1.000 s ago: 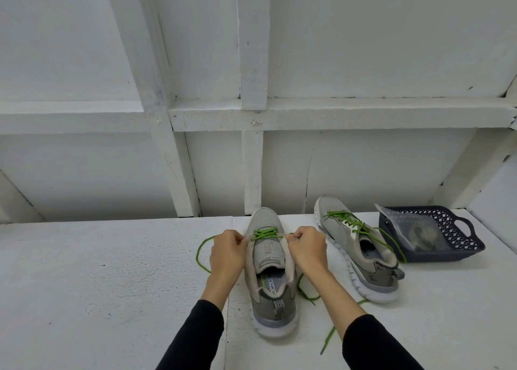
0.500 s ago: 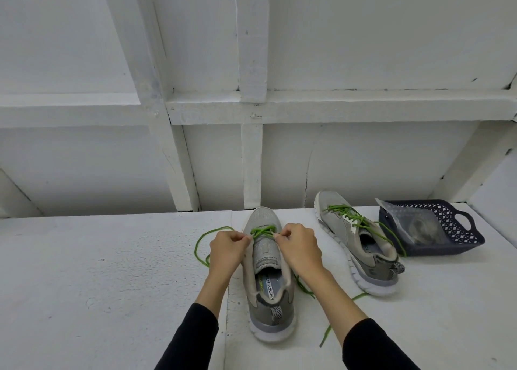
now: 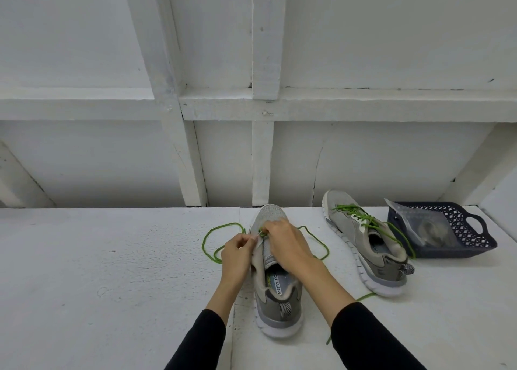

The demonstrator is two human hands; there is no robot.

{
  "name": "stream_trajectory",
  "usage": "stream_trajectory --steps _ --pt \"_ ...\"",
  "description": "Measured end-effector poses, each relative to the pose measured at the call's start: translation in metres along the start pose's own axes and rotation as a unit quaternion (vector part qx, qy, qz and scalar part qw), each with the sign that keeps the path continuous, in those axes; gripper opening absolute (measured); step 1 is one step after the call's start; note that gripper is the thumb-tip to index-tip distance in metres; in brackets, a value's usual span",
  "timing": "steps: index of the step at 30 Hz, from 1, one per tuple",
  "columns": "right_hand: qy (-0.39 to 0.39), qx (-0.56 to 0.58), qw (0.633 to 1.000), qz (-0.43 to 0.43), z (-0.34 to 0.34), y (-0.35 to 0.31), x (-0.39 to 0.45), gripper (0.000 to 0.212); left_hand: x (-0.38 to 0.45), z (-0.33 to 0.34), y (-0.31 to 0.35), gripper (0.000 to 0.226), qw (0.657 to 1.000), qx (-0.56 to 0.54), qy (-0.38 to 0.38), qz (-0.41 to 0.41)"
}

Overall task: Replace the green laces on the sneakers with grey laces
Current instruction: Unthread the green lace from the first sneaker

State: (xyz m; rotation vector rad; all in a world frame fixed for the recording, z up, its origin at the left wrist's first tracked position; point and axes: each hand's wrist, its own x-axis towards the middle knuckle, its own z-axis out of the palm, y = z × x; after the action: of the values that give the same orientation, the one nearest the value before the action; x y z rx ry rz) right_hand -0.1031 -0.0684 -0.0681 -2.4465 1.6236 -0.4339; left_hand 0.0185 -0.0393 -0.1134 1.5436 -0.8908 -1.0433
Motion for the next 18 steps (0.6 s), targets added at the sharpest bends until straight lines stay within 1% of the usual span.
stream_trajectory --steps 2,4,5,6,7,8,9,10,11,13,14,15,16,18 --pt "0.000 -0.013 1.000 0.001 0.003 0.004 0.002 0.024 0.002 0.001 -0.002 0.016 1.000 -0.001 0.003 0.002" --pt "-0.010 -0.028 0.999 -0.019 0.007 0.007 0.005 0.022 0.003 0.002 -0.004 0.016 1.000 -0.006 0.003 0.001" --pt "-0.019 -0.018 1.000 -0.017 0.008 0.010 0.006 0.022 0.003 0.002 -0.004 0.015 1.000 -0.006 0.005 0.001" --pt "-0.019 0.011 1.000 -0.005 0.008 0.011 0.007 0.021 0.003 0.002 -0.004 0.014 1.000 -0.004 0.008 0.001" --pt "-0.006 0.062 0.998 0.020 0.008 0.012 0.008 0.019 0.003 0.002 -0.004 0.012 1.000 -0.005 0.012 0.001" --pt "0.026 0.132 0.989 0.052 0.006 0.012 0.008 0.015 0.003 0.002 -0.004 0.008 1.000 -0.009 0.015 0.001" --pt "0.067 0.201 0.973 0.095 0.003 0.012 0.007 0.012 0.003 0.002 -0.004 0.004 1.000 -0.016 0.016 -0.001" --pt "0.112 0.271 0.945 0.146 0.001 0.012 0.007 0.012 0.003 0.002 -0.004 0.004 1.000 -0.022 0.015 -0.003" --pt "0.145 0.353 0.901 0.205 0.000 0.013 0.006 0.014 0.004 0.002 -0.004 0.006 1.000 -0.025 0.012 -0.004" --pt "0.167 0.521 0.775 0.316 -0.003 0.016 0.005 0.018 0.004 0.002 -0.006 0.009 1.000 -0.024 0.007 -0.003" --pt "0.166 0.559 0.729 0.358 -0.002 0.020 0.003 0.018 0.003 0.002 -0.006 0.011 1.000 -0.021 0.005 -0.001" --pt "0.153 0.561 0.716 0.387 -0.001 0.025 0.002 0.015 0.003 0.002 -0.006 0.012 1.000 -0.017 0.004 0.001" --pt "0.140 0.539 0.730 0.397 -0.001 0.028 0.001 0.011 0.003 0.002 -0.007 0.013 1.000 -0.013 0.003 0.003" --pt "0.140 0.459 0.792 0.377 -0.003 0.029 -0.001 0.017 0.003 0.002 -0.007 0.015 1.000 -0.014 -0.001 0.007"
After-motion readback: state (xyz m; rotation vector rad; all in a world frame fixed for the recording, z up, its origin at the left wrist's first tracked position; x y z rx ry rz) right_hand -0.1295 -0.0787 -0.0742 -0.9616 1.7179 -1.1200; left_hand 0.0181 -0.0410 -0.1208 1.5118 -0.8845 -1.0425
